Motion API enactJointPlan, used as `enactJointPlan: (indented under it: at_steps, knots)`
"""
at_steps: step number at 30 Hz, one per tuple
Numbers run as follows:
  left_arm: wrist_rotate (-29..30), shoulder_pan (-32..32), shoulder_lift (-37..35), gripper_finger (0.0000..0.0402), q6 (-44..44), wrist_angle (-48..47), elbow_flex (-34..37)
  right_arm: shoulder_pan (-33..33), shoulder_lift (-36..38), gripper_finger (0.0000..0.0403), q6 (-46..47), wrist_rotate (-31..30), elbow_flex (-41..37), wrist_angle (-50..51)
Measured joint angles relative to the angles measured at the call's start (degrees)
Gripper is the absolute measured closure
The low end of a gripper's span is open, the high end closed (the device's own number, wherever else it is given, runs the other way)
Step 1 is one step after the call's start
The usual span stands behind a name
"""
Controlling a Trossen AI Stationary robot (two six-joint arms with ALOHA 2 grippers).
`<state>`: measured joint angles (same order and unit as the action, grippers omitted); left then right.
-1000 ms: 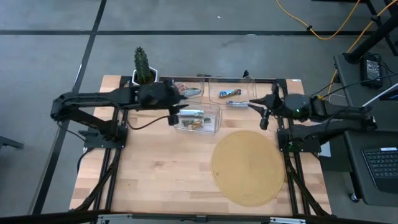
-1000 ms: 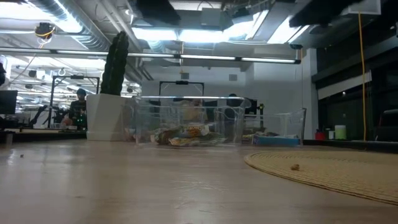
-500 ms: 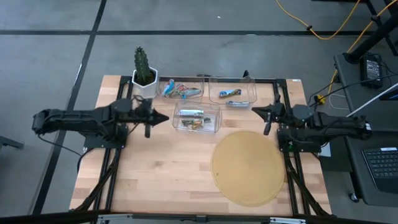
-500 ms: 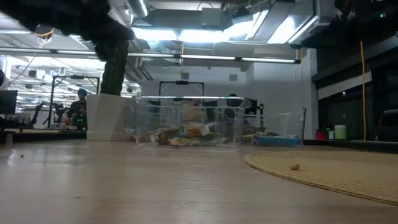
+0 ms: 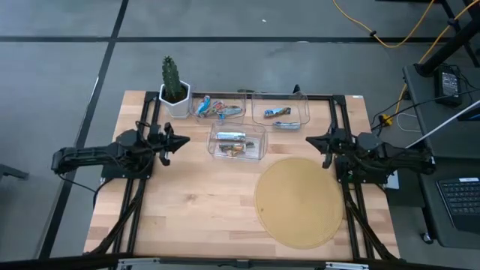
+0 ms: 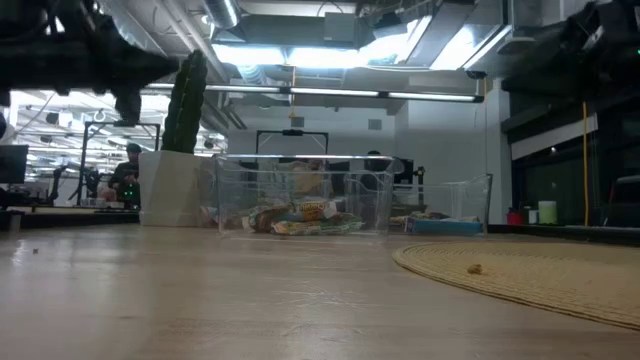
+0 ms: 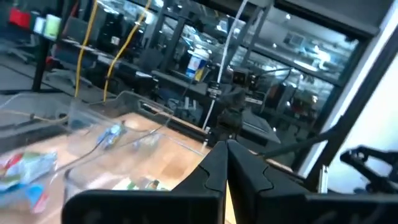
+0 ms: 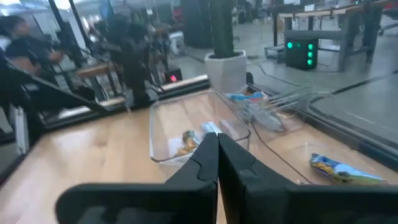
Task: Pick and place Granola Bars by type
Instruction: Return to Home Position
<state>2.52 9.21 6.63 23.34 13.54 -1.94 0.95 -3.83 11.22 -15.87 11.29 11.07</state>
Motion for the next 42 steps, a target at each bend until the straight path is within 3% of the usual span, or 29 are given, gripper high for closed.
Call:
enactJointPlan:
  at_steps: [3, 8, 12, 16, 25, 32, 37, 42]
  knots:
    - [1.56, 0.0, -4.07, 0.04, 1.46, -4.33, 1.45, 0.0, 3.86, 0.0399, 2.03, 0.53, -2.5, -0.58]
    - [2.38, 0.0, -6.62, 0.0398, 1.68, -12.05, 1.45, 0.0, 3.8, 0.04, 2.15, 0.51, -5.09, -3.46]
    - [-3.57, -0.42, -5.03, 0.0398, 1.6, -12.55, 1.45, 0.0, 3.8, 0.0401, 0.42, 1.67, -10.19, -13.4]
    - [-6.99, -1.42, -2.82, 0.0398, 0.27, -12.0, 1.45, -0.02, 2.77, 0.0401, -2.48, 2.5, -10.9, -14.71]
    - [-7.21, -1.68, -1.55, 0.0397, -1.6, -12.09, 1.36, -0.02, 3.66, 0.0402, -1.1, 17.41, -10.9, -13.29]
    - [-7.16, -1.68, -1.55, 0.0397, -1.6, -12.09, 1.36, 0.02, 3.07, 0.0401, -4.55, 13.76, -10.9, -13.05]
    - [-7.15, -1.68, -1.55, 0.0396, -1.6, -12.09, 1.36, -0.02, 2.87, 0.0399, -8.6, 17.79, -10.9, -12.68]
    - [-7.14, -1.68, -1.55, 0.0397, -1.6, -12.09, 1.36, -0.02, 2.85, 0.0397, -10.19, 17.19, -10.9, -12.61]
